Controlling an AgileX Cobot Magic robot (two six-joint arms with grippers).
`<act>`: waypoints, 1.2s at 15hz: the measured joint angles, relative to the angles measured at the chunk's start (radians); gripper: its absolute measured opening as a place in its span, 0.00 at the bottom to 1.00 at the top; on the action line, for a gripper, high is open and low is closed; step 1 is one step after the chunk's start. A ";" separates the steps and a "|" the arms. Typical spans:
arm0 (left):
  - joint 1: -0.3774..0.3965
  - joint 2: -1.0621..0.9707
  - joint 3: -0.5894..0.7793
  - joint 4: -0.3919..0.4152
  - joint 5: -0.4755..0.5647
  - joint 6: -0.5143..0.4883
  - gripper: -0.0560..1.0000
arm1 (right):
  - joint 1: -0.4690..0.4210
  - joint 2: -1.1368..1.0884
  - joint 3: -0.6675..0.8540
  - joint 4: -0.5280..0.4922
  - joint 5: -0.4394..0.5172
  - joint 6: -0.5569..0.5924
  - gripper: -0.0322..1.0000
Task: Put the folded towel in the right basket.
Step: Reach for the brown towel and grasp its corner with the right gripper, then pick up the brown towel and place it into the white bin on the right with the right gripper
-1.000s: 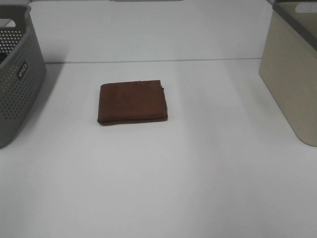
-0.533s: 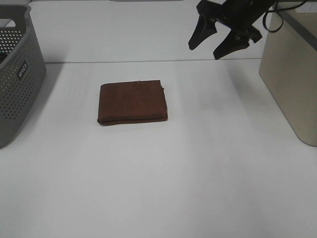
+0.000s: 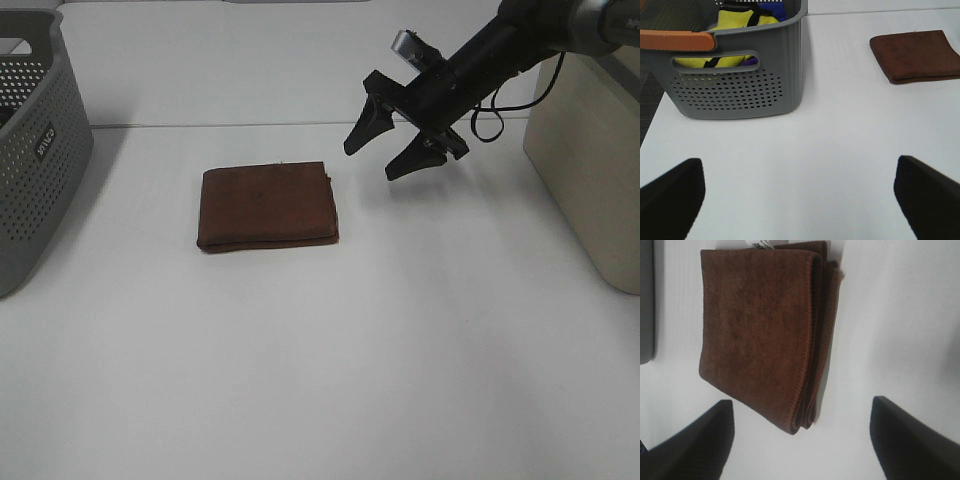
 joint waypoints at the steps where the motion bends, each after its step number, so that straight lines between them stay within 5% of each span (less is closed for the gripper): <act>1: 0.000 0.000 0.000 0.000 0.000 0.000 0.98 | 0.000 0.022 -0.014 0.000 0.000 -0.012 0.72; 6: 0.000 0.000 0.000 0.000 0.000 0.000 0.98 | 0.011 0.106 -0.030 0.013 -0.024 -0.039 0.72; 11: 0.000 0.000 0.000 0.000 0.000 0.000 0.98 | 0.120 0.141 -0.041 0.066 -0.130 -0.043 0.69; 13: 0.000 0.000 0.000 0.000 0.000 0.000 0.98 | 0.143 0.146 -0.041 0.073 -0.180 -0.043 0.54; 16: 0.000 0.000 0.000 0.000 0.000 0.000 0.98 | 0.154 0.162 -0.041 0.066 -0.212 -0.043 0.11; 18: 0.000 0.000 0.000 0.000 0.000 0.000 0.98 | 0.154 0.163 -0.054 0.063 -0.201 -0.044 0.10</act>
